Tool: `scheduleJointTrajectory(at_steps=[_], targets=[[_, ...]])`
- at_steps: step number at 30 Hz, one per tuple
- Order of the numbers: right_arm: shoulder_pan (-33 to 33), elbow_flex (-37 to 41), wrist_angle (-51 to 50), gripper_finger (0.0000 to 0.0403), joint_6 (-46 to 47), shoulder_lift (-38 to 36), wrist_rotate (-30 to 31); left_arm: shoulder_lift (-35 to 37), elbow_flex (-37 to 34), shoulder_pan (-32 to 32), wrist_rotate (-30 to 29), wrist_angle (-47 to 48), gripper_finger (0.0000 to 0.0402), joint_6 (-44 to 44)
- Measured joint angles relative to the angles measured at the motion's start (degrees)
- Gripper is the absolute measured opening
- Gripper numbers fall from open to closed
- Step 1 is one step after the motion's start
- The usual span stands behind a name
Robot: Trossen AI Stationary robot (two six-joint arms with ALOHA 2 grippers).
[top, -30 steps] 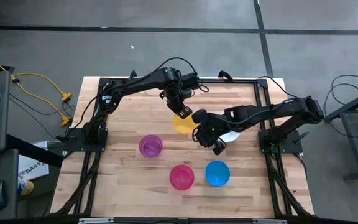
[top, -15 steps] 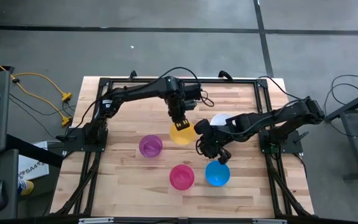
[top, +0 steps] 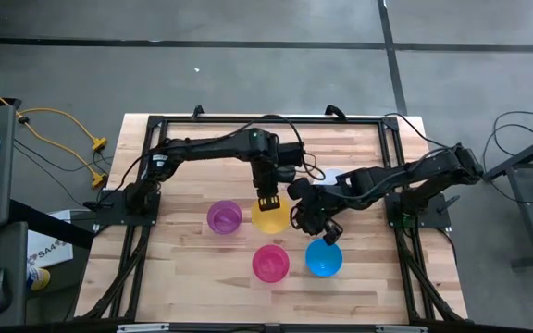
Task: Nest bowls inside each other
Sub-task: Stack the yellow bowl on top of the white bowl
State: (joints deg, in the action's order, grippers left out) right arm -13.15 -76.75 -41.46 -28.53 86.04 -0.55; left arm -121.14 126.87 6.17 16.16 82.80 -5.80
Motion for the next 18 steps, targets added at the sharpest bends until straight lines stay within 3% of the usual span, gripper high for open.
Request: scheduleJointTrajectory(at_steps=[18], targets=[[0.2,0.0,0.5,0.0093,-0.2,0.0,-4.0,0.0,0.0,-2.1,1.3,0.0,0.0,2.0]])
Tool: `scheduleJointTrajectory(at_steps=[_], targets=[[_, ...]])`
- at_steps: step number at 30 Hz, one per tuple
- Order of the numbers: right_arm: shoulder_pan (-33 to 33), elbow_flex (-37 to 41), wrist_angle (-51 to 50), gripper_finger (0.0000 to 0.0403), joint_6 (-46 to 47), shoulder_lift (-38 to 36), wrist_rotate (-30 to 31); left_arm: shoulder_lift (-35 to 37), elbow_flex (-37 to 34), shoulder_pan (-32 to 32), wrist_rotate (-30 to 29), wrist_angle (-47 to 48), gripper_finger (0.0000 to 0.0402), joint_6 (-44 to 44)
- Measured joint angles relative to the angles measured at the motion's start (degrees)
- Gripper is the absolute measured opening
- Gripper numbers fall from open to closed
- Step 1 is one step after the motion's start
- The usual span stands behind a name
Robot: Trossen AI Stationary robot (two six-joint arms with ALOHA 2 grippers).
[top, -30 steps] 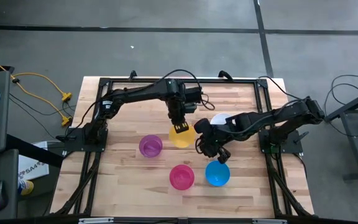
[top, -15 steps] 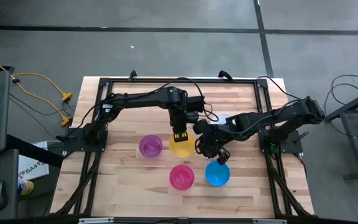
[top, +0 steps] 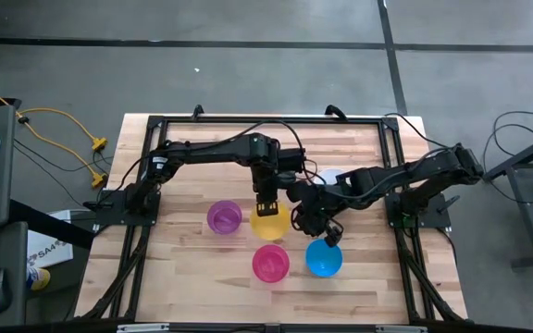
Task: Nest bowls inside each other
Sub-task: Stack the yellow bowl on top of the white bowl
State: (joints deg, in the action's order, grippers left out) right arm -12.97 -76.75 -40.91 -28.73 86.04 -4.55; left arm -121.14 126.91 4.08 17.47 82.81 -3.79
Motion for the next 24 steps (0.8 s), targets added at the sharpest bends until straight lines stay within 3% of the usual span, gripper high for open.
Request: scheduleJointTrajectory(at_steps=[8,24], targets=[[0.0,0.0,-2.5,0.0093,0.3,0.0,3.1,0.0,0.0,0.0,-0.3,0.3,0.0,-0.4],[-0.1,0.0,-2.3,0.0093,0.6,0.0,4.7,0.0,0.0,0.0,-12.9,4.6,0.0,1.4]])
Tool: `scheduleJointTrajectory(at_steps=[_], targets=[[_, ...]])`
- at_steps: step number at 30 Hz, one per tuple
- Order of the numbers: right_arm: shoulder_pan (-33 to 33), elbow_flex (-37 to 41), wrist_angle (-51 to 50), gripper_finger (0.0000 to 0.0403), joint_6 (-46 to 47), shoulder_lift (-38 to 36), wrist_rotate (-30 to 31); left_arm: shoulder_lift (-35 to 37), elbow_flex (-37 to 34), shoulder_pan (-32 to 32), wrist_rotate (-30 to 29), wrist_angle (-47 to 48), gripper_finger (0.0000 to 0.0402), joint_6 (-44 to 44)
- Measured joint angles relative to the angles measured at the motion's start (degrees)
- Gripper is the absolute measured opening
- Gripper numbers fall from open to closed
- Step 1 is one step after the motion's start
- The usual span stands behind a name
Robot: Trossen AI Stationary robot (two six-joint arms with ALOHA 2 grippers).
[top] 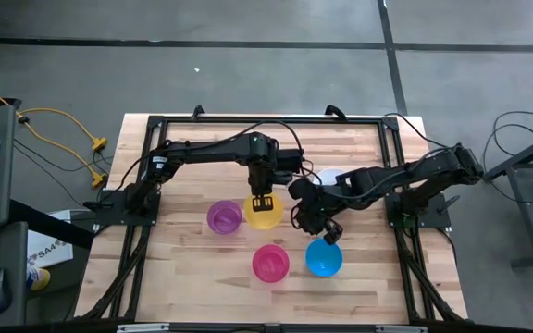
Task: Nest bowls inside each other
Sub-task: Stack the yellow bowl on top of the white bowl
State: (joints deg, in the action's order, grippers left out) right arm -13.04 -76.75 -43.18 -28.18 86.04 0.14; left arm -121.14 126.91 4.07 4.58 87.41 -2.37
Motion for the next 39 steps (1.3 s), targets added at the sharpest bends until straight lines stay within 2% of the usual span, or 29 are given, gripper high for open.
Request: scheduleJointTrajectory(at_steps=[18,26,33,39], targets=[[2.4,0.0,2.0,0.0093,-8.9,5.8,2.1,0.0,-0.1,0.2,-1.0,-1.7,0.0,12.1],[2.4,0.0,0.8,0.0093,-7.0,5.7,2.1,0.0,-0.1,0.2,-3.2,-5.5,0.0,15.2],[2.1,0.0,-0.2,0.0093,-6.0,5.5,2.0,0.0,0.0,0.1,-2.5,-5.3,0.0,13.3],[1.4,0.0,-1.8,0.0093,-5.5,4.7,0.4,0.0,0.0,0.4,-2.2,-1.4,0.0,10.2]])
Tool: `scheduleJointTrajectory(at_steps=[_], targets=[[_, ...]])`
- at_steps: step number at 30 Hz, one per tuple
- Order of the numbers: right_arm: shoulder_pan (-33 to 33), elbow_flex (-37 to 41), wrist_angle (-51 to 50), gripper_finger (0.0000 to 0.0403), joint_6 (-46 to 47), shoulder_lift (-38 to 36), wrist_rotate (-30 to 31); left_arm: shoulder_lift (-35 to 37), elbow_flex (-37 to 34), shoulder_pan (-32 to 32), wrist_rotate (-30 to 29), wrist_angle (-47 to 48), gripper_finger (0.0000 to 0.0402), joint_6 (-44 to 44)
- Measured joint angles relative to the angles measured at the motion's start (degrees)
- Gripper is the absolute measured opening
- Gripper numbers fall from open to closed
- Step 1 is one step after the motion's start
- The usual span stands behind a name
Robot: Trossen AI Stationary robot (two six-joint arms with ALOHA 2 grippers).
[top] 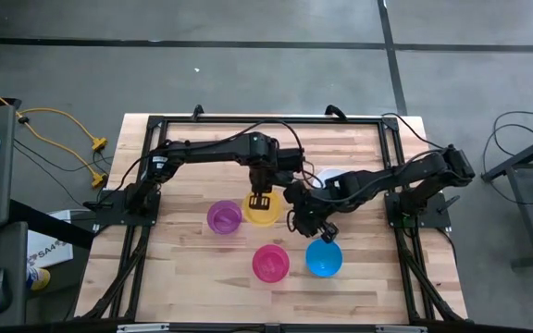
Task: Nest bowls inside each other
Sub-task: Stack the yellow bowl on top of the white bowl
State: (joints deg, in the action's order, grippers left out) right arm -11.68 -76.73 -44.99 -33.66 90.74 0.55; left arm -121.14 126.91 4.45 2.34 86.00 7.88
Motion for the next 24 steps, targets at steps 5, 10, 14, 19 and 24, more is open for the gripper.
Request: scheduleJointTrajectory(at_steps=[5,10,14,19,24], targets=[[-1.9,0.0,-0.8,0.0093,1.0,0.0,-0.4,0.0,0.0,1.2,-0.2,1.7,0.0,-3.6],[-3.2,0.0,-1.3,0.0093,2.0,0.0,-0.5,0.0,0.0,1.5,0.7,2.2,0.0,-6.7],[-3.9,0.0,-1.4,0.0093,2.8,0.0,-0.3,0.0,-0.5,1.4,0.9,2.9,0.0,-8.6],[-5.8,0.0,-0.3,0.0093,3.7,0.0,-0.2,0.0,-2.0,2.0,-0.3,2.8,0.0,-12.8],[-7.1,0.0,3.1,0.0093,4.1,0.0,3.3,0.0,-3.4,2.4,-0.1,1.0,0.0,-16.6]])
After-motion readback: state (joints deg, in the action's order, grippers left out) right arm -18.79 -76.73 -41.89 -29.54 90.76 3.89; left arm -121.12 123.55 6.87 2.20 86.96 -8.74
